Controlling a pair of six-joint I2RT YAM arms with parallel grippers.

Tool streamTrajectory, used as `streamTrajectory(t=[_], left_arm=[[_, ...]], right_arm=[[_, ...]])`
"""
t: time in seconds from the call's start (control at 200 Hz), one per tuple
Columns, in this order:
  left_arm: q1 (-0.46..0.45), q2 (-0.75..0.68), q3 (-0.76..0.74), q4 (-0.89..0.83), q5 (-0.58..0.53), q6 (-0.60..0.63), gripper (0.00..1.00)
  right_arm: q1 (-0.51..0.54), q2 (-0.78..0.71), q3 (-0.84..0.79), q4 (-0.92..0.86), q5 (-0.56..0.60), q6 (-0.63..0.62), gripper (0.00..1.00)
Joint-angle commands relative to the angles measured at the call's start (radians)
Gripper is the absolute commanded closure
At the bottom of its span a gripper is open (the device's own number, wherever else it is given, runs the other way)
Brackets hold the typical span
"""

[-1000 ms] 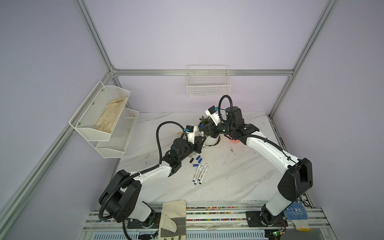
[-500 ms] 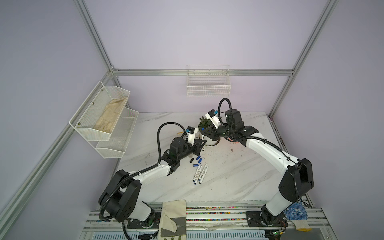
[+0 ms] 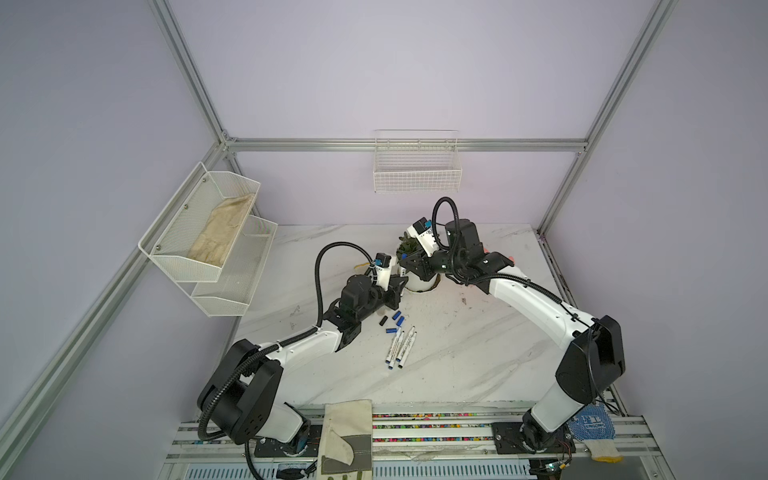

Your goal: Insert the pens into the pen caps

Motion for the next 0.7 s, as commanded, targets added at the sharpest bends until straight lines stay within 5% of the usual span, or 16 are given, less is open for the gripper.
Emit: streamTrajectory(t=[0.0, 0.115, 0.345, 0.505, 0.695], left_arm=[[0.057, -0.058, 0.234, 0.357, -0.394, 0.056, 1.00], [0.054, -0.064, 0.209, 0.361, -0.318, 0.010, 1.00], [0.077, -0.052, 0.185, 0.434, 0.089, -0.260, 1.00], [0.074, -0.074, 0.158, 0.363, 0.077, -0.273, 1.00], [0.049, -0.074, 0.041, 0.259, -0.018, -0.259, 1.00]], right_arm=[[-0.001, 0.053, -0.054, -0.401, 0.075, -0.040, 1.00], [-0.001, 0.060, -0.050, -0.380, 0.012, -0.045, 1.00], [-0.001, 0.026, -0.078, -0.295, -0.102, -0.048, 1.00], [-0.001, -0.026, -0.068, -0.238, -0.101, -0.050, 1.00], [-0.010, -0.168, -0.096, 0.031, -0.036, 0.056, 0.49]])
